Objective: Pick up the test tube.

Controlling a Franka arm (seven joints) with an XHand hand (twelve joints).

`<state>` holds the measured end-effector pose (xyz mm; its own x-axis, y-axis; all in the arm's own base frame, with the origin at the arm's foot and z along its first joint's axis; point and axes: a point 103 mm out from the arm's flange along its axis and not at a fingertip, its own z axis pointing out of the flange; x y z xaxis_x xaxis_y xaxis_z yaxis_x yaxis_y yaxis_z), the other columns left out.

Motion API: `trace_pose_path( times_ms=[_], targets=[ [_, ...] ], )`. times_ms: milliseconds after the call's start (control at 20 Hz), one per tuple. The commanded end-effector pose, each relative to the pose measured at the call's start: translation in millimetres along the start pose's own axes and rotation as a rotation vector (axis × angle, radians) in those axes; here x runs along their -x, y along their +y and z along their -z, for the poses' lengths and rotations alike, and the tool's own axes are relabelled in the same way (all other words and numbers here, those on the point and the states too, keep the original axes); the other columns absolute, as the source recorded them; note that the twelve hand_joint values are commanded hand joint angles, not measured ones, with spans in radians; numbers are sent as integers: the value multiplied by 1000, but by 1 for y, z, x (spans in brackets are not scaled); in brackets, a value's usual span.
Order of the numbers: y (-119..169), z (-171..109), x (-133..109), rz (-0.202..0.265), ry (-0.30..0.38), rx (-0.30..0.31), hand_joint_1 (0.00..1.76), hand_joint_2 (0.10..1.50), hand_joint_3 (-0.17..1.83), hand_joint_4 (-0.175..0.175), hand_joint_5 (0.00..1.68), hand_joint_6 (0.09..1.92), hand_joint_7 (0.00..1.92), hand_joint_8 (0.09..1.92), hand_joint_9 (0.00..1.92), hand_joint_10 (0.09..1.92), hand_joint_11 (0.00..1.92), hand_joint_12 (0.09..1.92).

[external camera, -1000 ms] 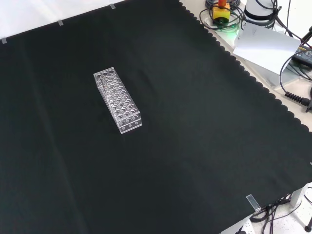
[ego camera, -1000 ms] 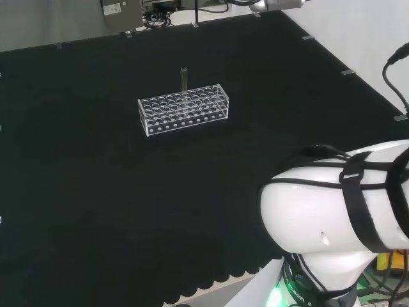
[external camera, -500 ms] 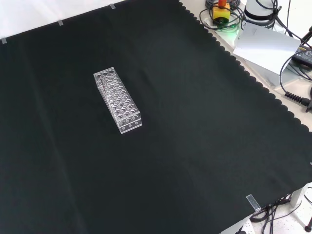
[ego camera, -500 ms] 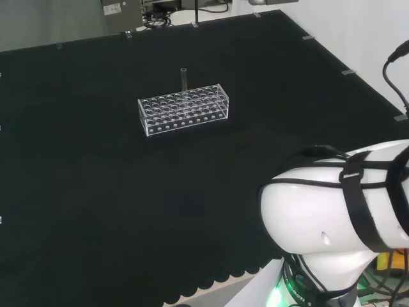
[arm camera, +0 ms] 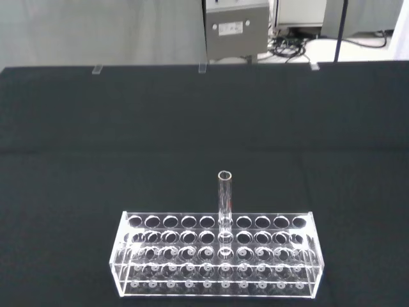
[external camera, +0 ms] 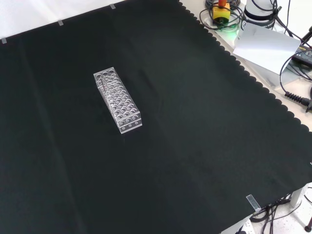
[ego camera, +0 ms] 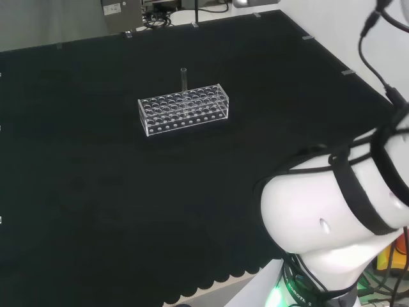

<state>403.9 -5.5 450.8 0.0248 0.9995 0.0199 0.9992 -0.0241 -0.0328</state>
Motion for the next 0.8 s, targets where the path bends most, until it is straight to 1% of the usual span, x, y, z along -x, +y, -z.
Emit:
trace_pose_path(
  times_ms=[50,350,400,600,700,800],
  targets=[
    [61,-23,5,34,-22,-22,463,923,129,-69,278,87,223,869,154,972,0,1592],
    [96,-55,5,40,-28,-98,506,928,135,-80,336,87,362,860,296,910,11,1627],
    [102,-62,5,41,-25,-114,510,929,137,-84,347,87,394,855,352,889,25,1624],
    [123,-86,6,36,-18,-157,533,928,151,-96,402,87,517,833,608,803,178,1571],
    [130,-96,6,29,-13,-169,549,925,160,-102,427,87,573,823,708,764,247,1544],
    [138,-105,7,26,-9,-185,568,922,165,-107,449,87,616,821,764,746,282,1532]
  ],
)
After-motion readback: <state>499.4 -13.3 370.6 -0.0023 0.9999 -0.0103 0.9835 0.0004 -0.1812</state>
